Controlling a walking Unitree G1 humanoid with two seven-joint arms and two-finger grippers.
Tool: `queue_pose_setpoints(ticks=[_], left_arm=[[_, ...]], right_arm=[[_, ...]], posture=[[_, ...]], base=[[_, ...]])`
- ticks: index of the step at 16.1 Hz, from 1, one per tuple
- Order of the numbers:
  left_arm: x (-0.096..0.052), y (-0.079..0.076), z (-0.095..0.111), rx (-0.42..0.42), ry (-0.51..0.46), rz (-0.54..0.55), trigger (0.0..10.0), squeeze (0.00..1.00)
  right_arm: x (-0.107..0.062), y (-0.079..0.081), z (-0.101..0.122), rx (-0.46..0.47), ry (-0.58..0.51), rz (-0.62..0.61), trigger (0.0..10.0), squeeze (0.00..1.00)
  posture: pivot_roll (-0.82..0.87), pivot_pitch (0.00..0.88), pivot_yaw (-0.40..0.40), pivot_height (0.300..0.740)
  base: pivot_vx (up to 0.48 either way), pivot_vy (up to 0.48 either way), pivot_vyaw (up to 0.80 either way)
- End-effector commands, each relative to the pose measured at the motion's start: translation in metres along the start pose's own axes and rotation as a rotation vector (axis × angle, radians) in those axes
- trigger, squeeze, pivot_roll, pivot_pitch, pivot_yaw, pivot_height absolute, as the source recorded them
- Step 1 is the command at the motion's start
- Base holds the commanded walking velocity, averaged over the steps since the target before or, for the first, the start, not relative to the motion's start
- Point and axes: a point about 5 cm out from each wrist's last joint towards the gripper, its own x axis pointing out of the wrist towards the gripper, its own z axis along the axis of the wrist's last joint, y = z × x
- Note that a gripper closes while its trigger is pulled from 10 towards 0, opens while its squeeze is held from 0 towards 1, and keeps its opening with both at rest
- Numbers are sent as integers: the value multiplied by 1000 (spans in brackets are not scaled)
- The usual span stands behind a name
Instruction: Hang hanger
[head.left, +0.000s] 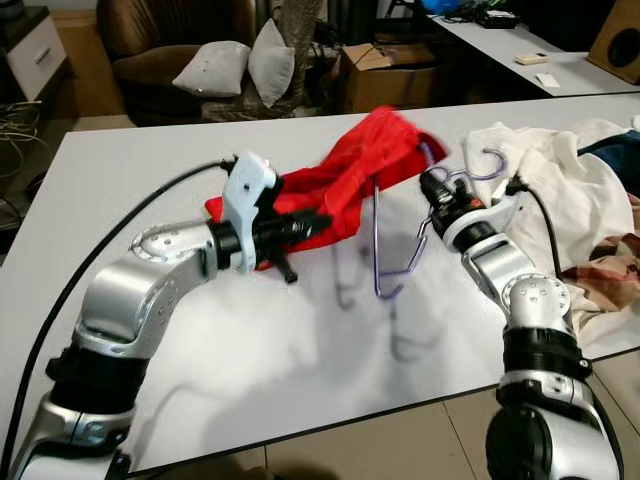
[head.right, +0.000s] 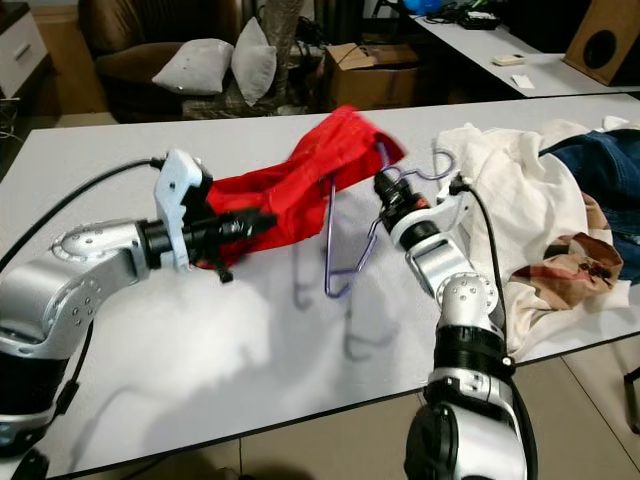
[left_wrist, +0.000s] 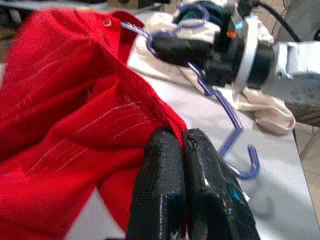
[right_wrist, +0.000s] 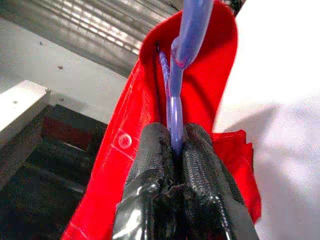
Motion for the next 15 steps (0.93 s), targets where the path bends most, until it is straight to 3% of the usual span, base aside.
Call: queue_pose_setpoints(ticks=[1,4,7,8,9,10,12,13,15], left_arm=[[2,-7,-1,3,13,-34,0,0],[18,-11,-13,-49,18,-15,0,0],[21,-5,-18,-36,30,38,0,0],[22,-6,-17,-42,23,34,0,0],[23,-3,-19,-58,14,69,0,0],[23,-2,-20,-60,14,77,0,0],[22,17,-26,-89,-11,236,0,0],[19,23,-22,-113,-50,280,0,0],[15,24,-13,-171,-119,258,0,0]], right_arm=[[3,2,13,57,-94,-7,10000,0],[22,14,17,188,-181,7,10000,0],[26,19,13,206,-171,28,10000,0],[27,21,13,230,-178,32,10000,0],[30,24,13,311,-195,54,10000,0],[31,25,14,320,-196,58,10000,0],[31,37,16,443,-174,191,10000,0],[29,38,15,436,-146,222,10000,0],[27,37,11,387,-125,230,10000,0]], posture=[[3,0,0,740],[20,0,-11,740],[17,0,-15,740],[21,0,-21,740],[21,0,-23,740],[21,0,-23,740],[21,0,-31,740],[22,0,-31,740],[23,0,-32,740]], base=[[0,0,0],[0,0,0],[0,0,0],[0,0,0],[0,0,0],[0,0,0],[0,0,0],[0,0,0],[0,0,0]])
